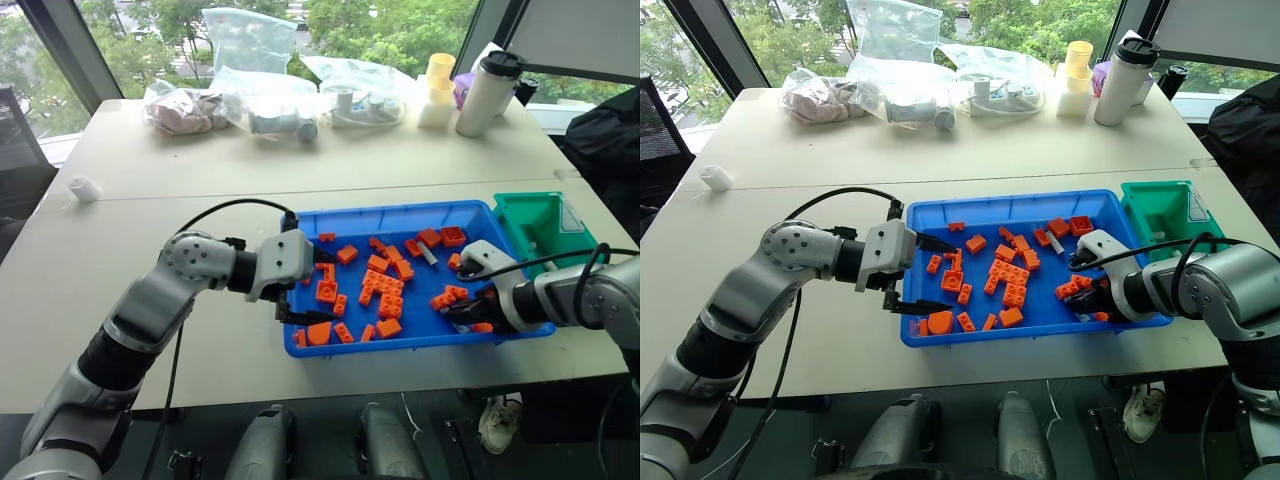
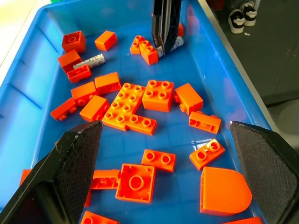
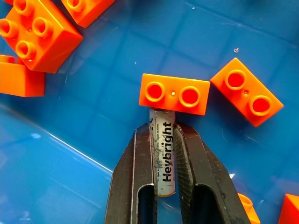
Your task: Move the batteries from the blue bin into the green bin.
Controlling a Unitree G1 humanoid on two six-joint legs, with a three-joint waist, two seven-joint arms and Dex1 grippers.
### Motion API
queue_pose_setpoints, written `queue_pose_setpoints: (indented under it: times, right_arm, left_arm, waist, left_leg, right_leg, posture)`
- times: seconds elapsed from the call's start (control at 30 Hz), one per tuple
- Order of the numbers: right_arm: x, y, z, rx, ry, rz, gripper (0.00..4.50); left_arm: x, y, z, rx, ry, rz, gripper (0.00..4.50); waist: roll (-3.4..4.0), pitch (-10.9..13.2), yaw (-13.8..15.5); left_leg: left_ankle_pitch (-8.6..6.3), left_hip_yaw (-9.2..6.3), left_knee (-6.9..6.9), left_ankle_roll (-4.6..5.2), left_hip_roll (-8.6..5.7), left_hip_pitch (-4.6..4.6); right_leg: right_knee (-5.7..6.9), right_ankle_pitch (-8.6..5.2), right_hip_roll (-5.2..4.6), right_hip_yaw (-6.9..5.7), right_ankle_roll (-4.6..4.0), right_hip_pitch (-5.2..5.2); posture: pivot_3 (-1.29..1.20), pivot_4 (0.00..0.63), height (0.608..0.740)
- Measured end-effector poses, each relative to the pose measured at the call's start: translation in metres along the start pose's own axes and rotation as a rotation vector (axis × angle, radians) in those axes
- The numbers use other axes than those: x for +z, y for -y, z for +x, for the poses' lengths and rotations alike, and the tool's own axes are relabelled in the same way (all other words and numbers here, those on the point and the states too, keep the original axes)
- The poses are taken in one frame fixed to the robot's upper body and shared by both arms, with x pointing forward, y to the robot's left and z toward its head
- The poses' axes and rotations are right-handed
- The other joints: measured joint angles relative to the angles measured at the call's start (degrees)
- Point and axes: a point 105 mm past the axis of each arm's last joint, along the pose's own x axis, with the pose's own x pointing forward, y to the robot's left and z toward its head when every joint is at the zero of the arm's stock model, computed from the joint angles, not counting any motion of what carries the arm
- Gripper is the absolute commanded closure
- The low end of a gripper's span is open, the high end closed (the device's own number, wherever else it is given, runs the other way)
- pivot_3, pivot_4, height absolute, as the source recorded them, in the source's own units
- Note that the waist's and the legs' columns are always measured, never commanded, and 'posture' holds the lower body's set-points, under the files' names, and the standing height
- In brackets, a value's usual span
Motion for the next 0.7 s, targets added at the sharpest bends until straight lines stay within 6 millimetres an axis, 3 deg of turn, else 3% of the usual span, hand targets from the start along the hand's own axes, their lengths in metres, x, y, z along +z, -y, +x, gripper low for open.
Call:
queue_pose_setpoints:
  times: [0.17,0.23,0.33,0.4,0.7]
  right_arm:
    - [0.007,0.001,-0.009,0.0,0.031,-0.018,4.48]
    - [0.029,0.013,-0.035,-0.049,0.134,-0.029,4.48]
    - [0.07,0.035,-0.092,-0.182,0.397,-0.026,4.48]
    - [0.083,0.045,-0.118,-0.257,0.536,-0.007,4.48]
    - [0.064,0.109,-0.116,-0.535,0.61,0.157,4.48]
  left_arm:
    - [0.0,-0.001,-0.001,-0.001,0.001,-0.004,0.0]
    - [0.004,-0.007,-0.003,0.016,0.058,-0.055,0.0]
    - [0.023,-0.025,-0.005,0.07,0.188,-0.096,0.0]
    - [0.038,-0.041,-0.003,0.106,0.281,-0.102,0.0]
    - [0.045,-0.073,0.032,0.142,0.399,-0.122,0.0]
  waist:
    - [0.05,0.0,0.0]
    - [0.14,0.1,0.1]
    - [0.11,0.1,0.4]
    - [0.02,0.0,0.8]
    - [0.02,0.0,1.3]
  left_leg:
    - [0.0,0.02,0.0,0.0,-0.01,-0.02]
    - [0.0,0.04,0.01,0.0,-0.05,-0.04]
    - [0.0,0.01,0.02,0.0,-0.05,-0.05]
    - [0.0,-0.01,0.01,0.0,-0.02,-0.04]
    - [0.01,0.14,0.03,-0.01,-0.07,-0.04]
  right_leg:
    - [0.01,0.0,-0.02,0.01,0.0,-0.04]
    - [0.02,0.0,-0.07,0.0,0.0,-0.06]
    - [0.0,0.0,-0.07,-0.05,0.0,-0.05]
    - [-0.03,0.0,-0.03,-0.06,0.0,-0.02]
    - [0.03,0.01,-0.07,0.03,0.01,-0.07]
  posture:
    - [0.0,0.15,0.74]
    - [0.0,0.15,0.74]
    - [0.0,0.15,0.74]
    - [0.0,0.15,0.74]
    - [0.0,0.15,0.74]
